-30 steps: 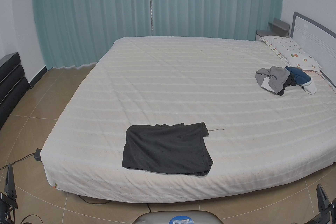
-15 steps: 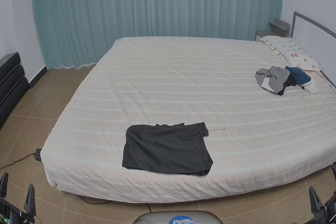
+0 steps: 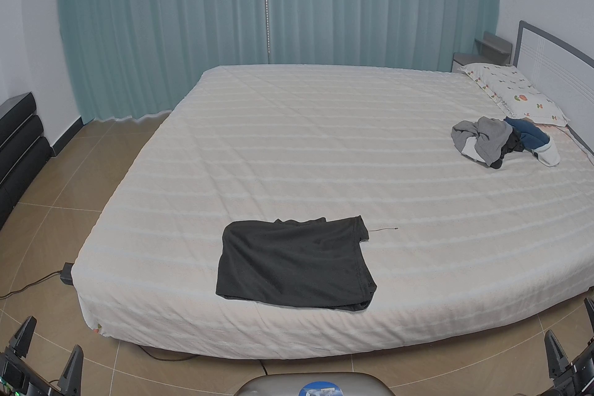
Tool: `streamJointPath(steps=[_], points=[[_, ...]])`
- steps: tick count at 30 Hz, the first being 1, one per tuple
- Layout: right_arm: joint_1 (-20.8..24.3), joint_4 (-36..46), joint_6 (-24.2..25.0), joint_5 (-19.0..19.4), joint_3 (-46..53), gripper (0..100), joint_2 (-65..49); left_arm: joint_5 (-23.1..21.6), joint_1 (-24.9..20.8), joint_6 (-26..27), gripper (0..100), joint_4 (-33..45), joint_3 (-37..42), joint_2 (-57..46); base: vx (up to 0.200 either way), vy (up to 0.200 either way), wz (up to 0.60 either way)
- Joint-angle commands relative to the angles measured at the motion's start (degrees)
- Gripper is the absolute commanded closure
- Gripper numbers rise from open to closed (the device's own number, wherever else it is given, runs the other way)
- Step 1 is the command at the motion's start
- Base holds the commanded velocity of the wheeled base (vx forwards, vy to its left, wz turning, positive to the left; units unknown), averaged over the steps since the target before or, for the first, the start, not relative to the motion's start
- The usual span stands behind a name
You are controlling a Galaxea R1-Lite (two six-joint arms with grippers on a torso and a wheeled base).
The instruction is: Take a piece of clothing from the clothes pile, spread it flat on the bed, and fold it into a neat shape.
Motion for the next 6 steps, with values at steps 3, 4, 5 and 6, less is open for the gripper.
streamJointPath(steps=[3, 4, 5, 6], points=[[0.0, 0.1, 0.1, 0.0, 0.5, 0, -0.7, 0.9, 0.0, 0.2, 0, -0.1, 0.9, -0.6, 0.0, 0.0, 0.0], [0.0, 0.1, 0.1, 0.0, 0.5, 0, -0.6, 0.9, 0.0, 0.2, 0, -0.1, 1.0, -0.6, 0.0, 0.0, 0.0], [0.0, 0.1, 0.2, -0.4, 0.6, 0, -0.6, 1.0, 0.0, 0.2, 0, -0.1, 1.0, -0.6, 0.0, 0.0, 0.0], [0.0, 0.1, 0.4, -0.6, 0.6, 0, -0.6, 1.0, 0.0, 0.2, 0, -0.1, 0.9, -0.6, 0.0, 0.0, 0.0]])
